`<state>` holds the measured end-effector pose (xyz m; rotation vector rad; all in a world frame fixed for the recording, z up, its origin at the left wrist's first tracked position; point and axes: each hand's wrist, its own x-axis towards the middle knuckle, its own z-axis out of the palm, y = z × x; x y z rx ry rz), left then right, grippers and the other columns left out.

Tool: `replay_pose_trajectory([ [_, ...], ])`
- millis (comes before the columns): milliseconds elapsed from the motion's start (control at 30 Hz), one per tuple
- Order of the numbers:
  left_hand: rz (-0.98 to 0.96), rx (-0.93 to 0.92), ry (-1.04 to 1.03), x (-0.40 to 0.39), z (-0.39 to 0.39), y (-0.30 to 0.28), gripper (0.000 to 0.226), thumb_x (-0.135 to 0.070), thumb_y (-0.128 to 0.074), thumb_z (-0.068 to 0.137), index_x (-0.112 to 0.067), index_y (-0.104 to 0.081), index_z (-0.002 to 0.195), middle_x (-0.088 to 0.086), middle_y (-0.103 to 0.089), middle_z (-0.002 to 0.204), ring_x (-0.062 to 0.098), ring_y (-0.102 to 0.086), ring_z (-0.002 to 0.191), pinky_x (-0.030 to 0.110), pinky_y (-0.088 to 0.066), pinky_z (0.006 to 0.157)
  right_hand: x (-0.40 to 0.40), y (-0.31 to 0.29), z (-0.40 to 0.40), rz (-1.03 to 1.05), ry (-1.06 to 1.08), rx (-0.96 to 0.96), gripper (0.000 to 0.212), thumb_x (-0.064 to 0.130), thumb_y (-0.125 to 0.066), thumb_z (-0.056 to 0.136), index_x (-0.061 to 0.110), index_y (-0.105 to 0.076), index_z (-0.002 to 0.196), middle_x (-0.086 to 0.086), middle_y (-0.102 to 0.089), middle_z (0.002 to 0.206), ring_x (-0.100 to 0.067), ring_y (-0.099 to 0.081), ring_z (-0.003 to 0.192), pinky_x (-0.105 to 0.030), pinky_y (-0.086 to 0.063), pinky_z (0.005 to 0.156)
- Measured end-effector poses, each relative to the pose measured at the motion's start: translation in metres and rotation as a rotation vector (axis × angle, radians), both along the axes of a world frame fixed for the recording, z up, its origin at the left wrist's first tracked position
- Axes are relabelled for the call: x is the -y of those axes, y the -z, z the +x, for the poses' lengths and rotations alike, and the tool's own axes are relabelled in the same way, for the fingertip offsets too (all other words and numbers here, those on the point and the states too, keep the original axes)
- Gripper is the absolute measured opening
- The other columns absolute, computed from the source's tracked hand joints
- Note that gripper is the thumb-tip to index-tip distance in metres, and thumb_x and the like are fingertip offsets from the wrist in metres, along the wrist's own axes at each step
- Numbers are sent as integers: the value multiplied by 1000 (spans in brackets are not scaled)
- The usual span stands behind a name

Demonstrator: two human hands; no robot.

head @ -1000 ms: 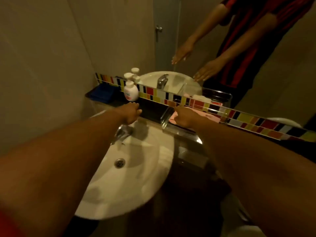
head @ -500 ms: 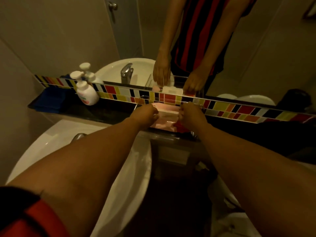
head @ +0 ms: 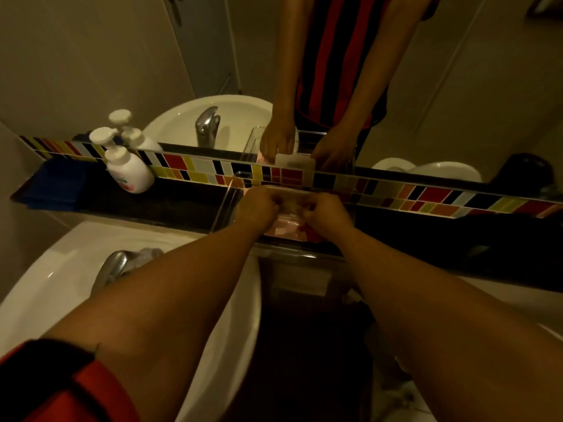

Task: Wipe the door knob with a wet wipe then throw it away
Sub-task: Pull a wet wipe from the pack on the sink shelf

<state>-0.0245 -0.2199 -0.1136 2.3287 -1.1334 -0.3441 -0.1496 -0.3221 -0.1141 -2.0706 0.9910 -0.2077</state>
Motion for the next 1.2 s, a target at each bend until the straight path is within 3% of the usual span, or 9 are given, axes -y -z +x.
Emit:
replay_pose_trajectory([
  [133,-41,-42,-37,0,4,-3,17,-19,-64,90,-13,-63,106,0,-58,108,9,-54,86,20,-42,67,2,3,5,-26,22,-21,15,18,-60,88,17,-72,98,-6,-72,97,-26,-69,84,-45,-60,74],
  [267,-59,-74,-21,-3,10,-20,7,-19,-63,92,-18,-57,88,0,-53,106,9,-55,78,18,-44,62,3,-12,16,-25,40,33,15,19,-60,90,11,-71,95,-8,-69,93,-23,-65,82,-38,-57,71],
  [433,-74,-197,-78,-25,22,-48,10,-15,-60,90,-5,-58,94,15,-66,93,27,-64,79,41,-55,73,-9,-39,30,54,-6,127,18,17,-59,91,1,-70,90,-6,-61,76,-16,-57,66,-29,-45,56],
  [567,-152,-292,-118,-55,24,-76,15,-14,-66,86,-3,-62,96,11,-68,98,23,-66,91,36,-58,78,-29,-62,36,365,-25,225,11,8,-56,93,0,-62,88,-11,-59,73,-19,-61,59,-26,-49,42],
  [700,-274,-313,-233,-96,26,-106,16,-14,-71,85,-2,-70,97,6,-67,88,13,-63,79,21,-50,69,-56,-89,49,542,-71,347,8,-2,-56,90,4,-61,89,-17,-64,80,-23,-69,60,-29,-60,52],
  [867,-467,-322,-468,-169,36,-144,22,-16,-73,85,2,-76,96,8,-72,85,17,-68,82,28,-57,80,-111,-130,85,591,-196,367,12,-2,-59,89,7,-66,92,-16,-63,91,-21,-64,71,-25,-59,54],
  [1033,-628,-266,-696,-278,35,-184,22,-7,-70,86,3,-72,107,13,-71,97,19,-66,82,19,-60,66,-206,-173,123,641,-377,376,15,-3,-60,89,1,-67,101,-20,-64,105,-25,-66,83,-24,-60,52],
  [1100,-704,-276,-782,-333,27,-197,30,-3,-67,88,2,-66,118,16,-68,100,17,-65,71,13,-54,50,-253,-185,131,636,-483,363,18,1,-61,90,-1,-65,108,-17,-65,97,-23,-65,79,-25,-61,55],
  [1200,-789,-244,-893,-424,9,-207,47,-5,-70,86,-3,-57,131,19,-70,100,12,-67,58,26,-53,57,-329,-193,132,639,-651,336,11,4,-62,91,0,-66,101,-10,-59,73,-13,-55,58,-25,-60,54],
])
